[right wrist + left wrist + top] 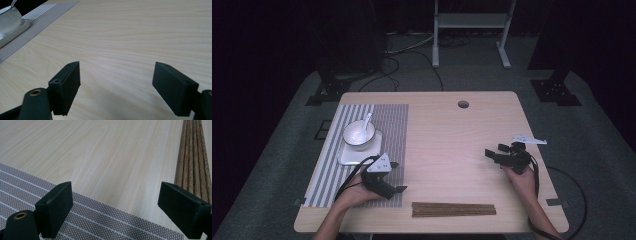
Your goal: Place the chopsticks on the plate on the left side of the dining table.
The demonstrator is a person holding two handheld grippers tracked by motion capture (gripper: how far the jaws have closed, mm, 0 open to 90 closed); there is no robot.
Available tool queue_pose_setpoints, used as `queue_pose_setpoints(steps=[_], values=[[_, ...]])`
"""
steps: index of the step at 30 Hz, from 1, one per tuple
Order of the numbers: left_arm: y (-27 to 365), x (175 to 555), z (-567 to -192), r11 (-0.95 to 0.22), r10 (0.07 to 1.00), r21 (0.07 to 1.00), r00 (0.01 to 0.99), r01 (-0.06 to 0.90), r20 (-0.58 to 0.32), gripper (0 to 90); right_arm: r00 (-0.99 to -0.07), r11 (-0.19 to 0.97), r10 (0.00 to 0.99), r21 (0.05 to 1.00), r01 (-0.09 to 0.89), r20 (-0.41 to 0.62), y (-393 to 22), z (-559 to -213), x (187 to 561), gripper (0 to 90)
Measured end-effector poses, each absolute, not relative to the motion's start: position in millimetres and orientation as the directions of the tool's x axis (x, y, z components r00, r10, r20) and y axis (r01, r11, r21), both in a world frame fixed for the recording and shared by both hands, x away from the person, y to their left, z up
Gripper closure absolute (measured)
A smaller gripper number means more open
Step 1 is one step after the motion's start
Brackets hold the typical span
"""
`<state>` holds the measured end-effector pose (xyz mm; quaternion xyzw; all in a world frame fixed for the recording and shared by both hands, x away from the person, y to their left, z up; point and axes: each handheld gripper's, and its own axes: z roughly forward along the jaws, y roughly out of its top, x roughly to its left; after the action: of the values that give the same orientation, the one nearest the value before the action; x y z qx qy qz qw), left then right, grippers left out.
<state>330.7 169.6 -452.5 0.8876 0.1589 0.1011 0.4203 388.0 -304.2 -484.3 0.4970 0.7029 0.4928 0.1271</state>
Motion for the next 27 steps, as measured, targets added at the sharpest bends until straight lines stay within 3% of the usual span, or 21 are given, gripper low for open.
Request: queue_pose_setpoints(steps=[27], values=[[102, 319, -453, -0.658, 0.199, 0.750, 0.977, 0.076, 0.075, 12.6, -0.478, 0.042, 0.828, 0.817, 0.576, 0.294, -302, -484, 388, 21.0]])
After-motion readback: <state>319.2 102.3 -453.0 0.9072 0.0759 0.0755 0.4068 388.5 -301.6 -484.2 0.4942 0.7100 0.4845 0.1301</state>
